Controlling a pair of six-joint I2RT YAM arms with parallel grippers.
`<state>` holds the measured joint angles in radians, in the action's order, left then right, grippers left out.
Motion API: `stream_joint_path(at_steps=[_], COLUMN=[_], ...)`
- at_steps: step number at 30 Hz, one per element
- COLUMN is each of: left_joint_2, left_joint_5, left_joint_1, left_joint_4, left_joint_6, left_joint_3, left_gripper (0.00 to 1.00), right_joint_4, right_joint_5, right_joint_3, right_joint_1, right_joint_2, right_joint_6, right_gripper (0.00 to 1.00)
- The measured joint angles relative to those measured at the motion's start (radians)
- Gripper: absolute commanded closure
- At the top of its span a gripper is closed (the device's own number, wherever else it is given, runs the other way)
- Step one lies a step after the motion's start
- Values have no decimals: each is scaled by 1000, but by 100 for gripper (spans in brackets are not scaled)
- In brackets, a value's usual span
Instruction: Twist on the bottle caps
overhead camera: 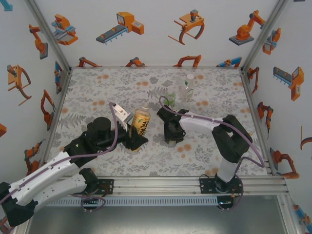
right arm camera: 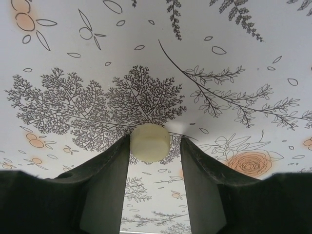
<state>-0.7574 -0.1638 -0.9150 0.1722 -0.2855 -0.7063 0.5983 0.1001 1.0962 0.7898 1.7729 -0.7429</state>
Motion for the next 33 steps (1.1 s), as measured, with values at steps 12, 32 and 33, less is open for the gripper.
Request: stream_joint_path(at_steps=[12,32,33], left_joint_2=[-3,-21,-27], left_joint_5=[0,7,0], left_joint_1=[0,2,2], left_joint_4=[0,171,185], left_joint_6=[0,153,178], left_joint_3=[0,0,-1], left_gripper=[96,94,94], right_joint_4=[-27,-11,-12], right_joint_5=[7,-7,-15], right_joint_3=[-1,-15,-16], right_joint_1=[0,0,0], right_joint_2=[0,-229,-255], right_joint_6=[0,34,50], right_gripper=[62,78,78])
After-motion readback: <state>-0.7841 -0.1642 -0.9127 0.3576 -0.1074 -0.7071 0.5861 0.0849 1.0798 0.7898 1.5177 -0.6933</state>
